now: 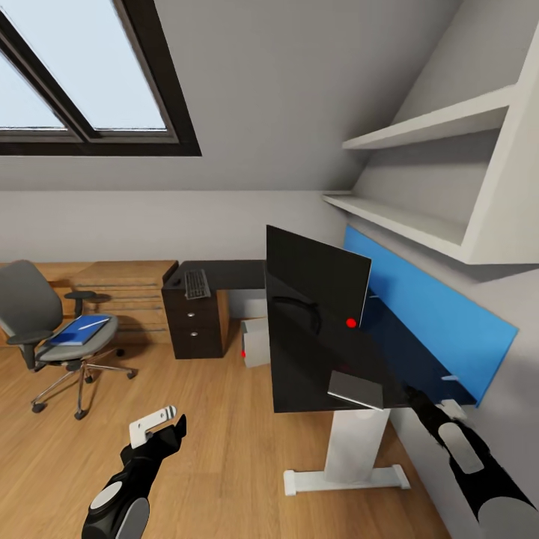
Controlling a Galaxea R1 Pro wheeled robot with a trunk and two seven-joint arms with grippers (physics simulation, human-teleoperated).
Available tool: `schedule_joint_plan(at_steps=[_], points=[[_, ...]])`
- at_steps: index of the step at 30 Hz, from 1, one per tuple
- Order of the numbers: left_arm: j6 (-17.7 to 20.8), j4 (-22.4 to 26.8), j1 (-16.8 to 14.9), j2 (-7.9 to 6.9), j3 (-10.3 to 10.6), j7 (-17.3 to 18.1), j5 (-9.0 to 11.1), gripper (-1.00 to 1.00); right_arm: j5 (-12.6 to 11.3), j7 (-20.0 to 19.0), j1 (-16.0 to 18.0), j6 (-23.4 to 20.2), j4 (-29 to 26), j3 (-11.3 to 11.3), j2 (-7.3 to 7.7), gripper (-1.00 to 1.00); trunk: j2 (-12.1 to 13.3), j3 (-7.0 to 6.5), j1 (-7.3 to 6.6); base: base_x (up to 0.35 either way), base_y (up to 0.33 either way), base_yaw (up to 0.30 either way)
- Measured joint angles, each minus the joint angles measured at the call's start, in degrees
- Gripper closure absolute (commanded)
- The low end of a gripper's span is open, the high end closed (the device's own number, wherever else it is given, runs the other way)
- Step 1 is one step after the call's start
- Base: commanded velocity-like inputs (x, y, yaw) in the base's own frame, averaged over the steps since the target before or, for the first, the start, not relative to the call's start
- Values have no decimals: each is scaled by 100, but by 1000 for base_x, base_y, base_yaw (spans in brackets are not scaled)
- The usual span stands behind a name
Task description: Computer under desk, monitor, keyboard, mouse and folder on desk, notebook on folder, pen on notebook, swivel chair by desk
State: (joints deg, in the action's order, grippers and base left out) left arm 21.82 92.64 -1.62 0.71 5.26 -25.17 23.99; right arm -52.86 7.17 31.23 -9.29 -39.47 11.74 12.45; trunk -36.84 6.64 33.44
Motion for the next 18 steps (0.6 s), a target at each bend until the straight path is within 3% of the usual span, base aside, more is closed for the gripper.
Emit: schedule_joint_plan(at_steps=[2, 3, 8, 12, 18], points=[[1, 2, 0, 0, -3, -1, 0, -100, -154, -142, 41, -177, 277, 0, 106, -100, -80, 36, 44, 0, 0, 0], [1, 4, 0, 0, -4, -2, 0, -100, -290, -443, 263, -407, 778, -7, 242, -100, -120, 54, 66, 0, 0, 0], [1, 4, 0, 0, -3, -2, 0, -100, -367, -630, 649, -499, 1554, -23, 406, -100, -322, 144, 176, 0, 0, 0], [1, 4, 0, 0, 2, -2, 0, -100, -388, -679, 770, -585, 1787, -27, 501, -100, -483, 216, 264, 0, 0, 0], [1, 2, 0, 0, 4, -2, -1, -100, -486, -899, 797, -1072, 1841, -3, 532, -100, -724, 325, 396, 0, 0, 0]])
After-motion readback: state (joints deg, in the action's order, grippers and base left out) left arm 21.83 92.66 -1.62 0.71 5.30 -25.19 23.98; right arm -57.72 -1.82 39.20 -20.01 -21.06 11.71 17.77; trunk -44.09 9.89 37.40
